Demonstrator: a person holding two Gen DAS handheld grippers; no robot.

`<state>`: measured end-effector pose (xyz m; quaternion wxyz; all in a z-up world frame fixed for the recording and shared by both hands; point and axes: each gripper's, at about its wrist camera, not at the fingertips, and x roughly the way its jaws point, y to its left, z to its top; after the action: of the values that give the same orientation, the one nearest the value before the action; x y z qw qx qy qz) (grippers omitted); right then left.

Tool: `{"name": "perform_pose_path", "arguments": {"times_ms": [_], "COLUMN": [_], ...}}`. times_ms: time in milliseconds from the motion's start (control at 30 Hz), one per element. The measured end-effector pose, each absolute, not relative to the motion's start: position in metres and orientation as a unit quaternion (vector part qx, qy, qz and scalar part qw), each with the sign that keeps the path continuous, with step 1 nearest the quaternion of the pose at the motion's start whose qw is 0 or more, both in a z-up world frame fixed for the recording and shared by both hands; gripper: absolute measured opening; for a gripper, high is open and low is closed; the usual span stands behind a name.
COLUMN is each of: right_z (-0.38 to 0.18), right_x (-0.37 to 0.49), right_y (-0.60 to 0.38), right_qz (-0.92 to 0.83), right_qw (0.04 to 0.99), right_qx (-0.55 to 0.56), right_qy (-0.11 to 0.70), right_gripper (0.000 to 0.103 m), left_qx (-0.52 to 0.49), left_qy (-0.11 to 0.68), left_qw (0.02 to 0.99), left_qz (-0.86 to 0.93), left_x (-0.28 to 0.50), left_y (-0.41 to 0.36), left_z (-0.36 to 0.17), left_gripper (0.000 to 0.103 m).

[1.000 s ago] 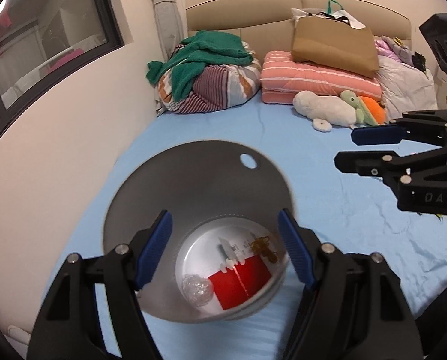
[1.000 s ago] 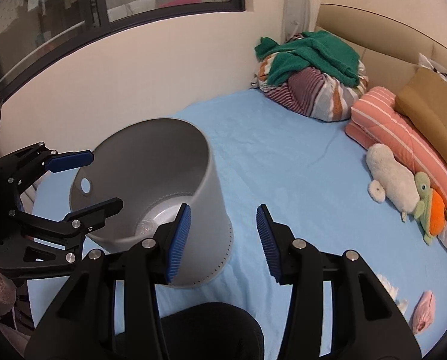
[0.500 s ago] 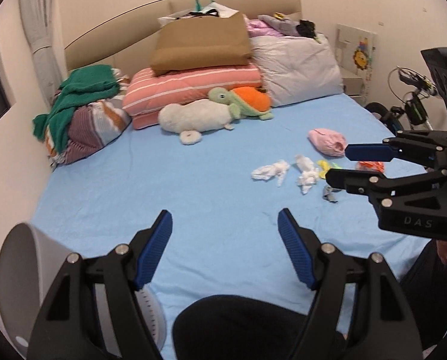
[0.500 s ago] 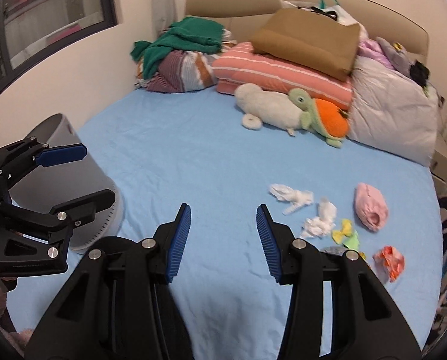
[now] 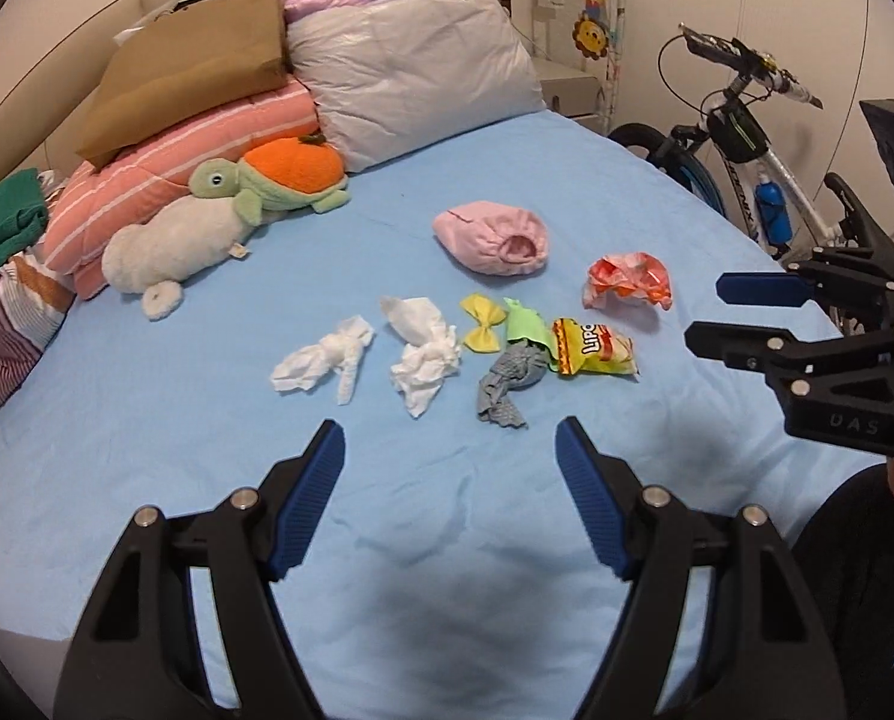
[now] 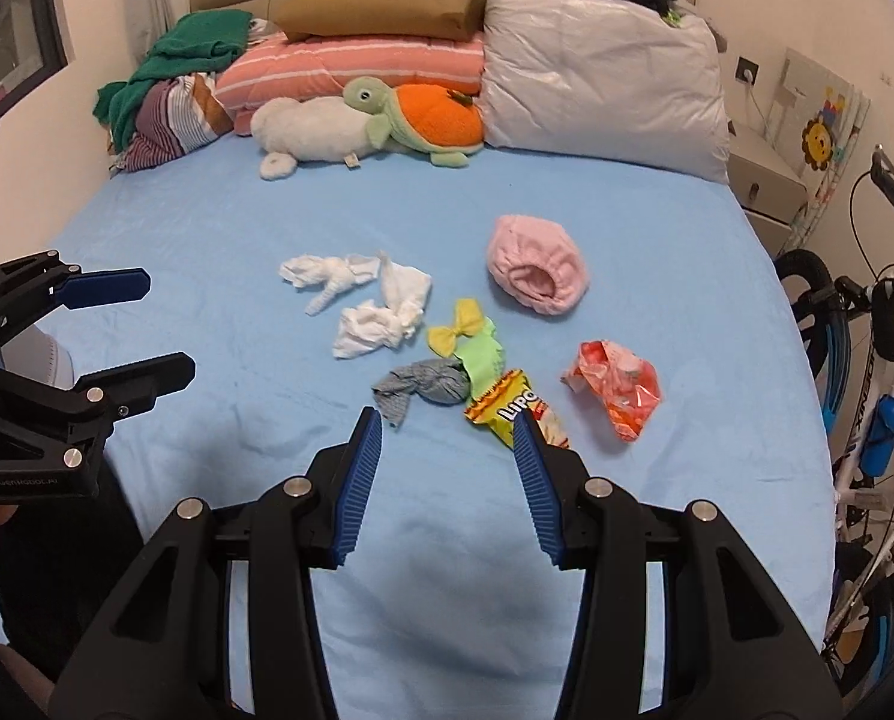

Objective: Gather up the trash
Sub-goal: 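Move both open tools back over the remaining trash on the bed, then grasp the grey cloth with the left tool while the right grasps the Lipo bag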

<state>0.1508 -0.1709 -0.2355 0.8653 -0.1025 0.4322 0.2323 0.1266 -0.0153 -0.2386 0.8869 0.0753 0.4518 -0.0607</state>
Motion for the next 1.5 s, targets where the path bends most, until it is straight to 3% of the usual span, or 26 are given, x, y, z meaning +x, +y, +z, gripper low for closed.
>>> {"name": "perform_pose_path", "arguments": {"times_ms": [667, 733, 900, 967, 1033, 1133, 1500], "right_z": [-0.366, -0.375, -0.387, -0.388, -0.388, -0.382, -0.346], "right_x": [0.26, 0.265, 0.266, 0.263, 0.259, 0.256, 0.221], "right_y": [-0.186, -0.186, -0.182, -0.18, -0.178, -0.179, -0.183], "right_qz": [0.266, 0.274, 0.3, 0.301, 0.306, 0.309, 0.292], "right_qw": [0.804, 0.8, 0.787, 0.787, 0.787, 0.788, 0.805], "right_qx": [-0.107, -0.108, -0.111, -0.123, -0.134, -0.124, -0.118], "right_qy": [0.521, 0.523, 0.528, 0.524, 0.519, 0.517, 0.503], "right_gripper": [0.047, 0.057, 0.059, 0.059, 0.047, 0.045, 0.044], "left_qx": [0.086, 0.085, 0.073, 0.073, 0.076, 0.071, 0.038], "left_qy": [0.554, 0.56, 0.563, 0.56, 0.558, 0.559, 0.554], "left_qw": [0.822, 0.817, 0.812, 0.812, 0.814, 0.813, 0.821], "left_qz": [-0.101, -0.107, -0.135, -0.144, -0.145, -0.146, -0.135], "left_x": [0.247, 0.253, 0.255, 0.253, 0.252, 0.254, 0.222], "left_y": [-0.05, -0.052, -0.056, -0.059, -0.06, -0.06, -0.042], "left_z": [-0.382, -0.393, -0.403, -0.401, -0.4, -0.398, -0.364], "left_gripper": [0.073, 0.07, 0.053, 0.04, 0.031, 0.019, 0.015]}}
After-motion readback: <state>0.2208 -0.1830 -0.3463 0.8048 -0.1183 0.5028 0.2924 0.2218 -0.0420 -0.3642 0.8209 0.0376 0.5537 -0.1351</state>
